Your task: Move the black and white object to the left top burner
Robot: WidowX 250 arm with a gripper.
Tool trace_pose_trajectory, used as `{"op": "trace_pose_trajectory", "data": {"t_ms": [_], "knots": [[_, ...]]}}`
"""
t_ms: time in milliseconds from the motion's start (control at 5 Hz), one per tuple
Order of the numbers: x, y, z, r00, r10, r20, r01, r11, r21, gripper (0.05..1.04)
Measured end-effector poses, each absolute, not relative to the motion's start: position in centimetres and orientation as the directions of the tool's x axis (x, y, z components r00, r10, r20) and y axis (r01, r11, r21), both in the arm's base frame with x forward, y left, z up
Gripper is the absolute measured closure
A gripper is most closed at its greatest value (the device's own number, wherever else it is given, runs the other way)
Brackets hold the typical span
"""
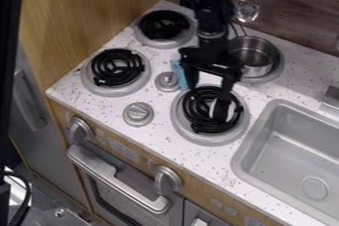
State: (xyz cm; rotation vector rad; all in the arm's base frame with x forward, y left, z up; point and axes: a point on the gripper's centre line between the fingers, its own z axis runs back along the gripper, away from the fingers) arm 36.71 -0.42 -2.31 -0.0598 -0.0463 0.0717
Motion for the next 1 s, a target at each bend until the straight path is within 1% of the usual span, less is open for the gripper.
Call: {"op": "trace_pose_trajectory", "data": {"t_ms": [400,600,800,1000], "knots": [[36.5,-2.5,-2.3,0.998,0.062,0.021,-0.062,0.997,-0.038,0.083],[36.0,-2.5,-4.5,0.996,0.085,-0.038,-0.085,0.996,-0.002,0.083],[36.2,-2.3,-5.9,0.993,0.101,-0.067,-0.1,0.995,0.018,0.083],[36.4,-2.1,-6.6,0.99,0.125,-0.071,-0.123,0.992,0.029,0.113]]}}
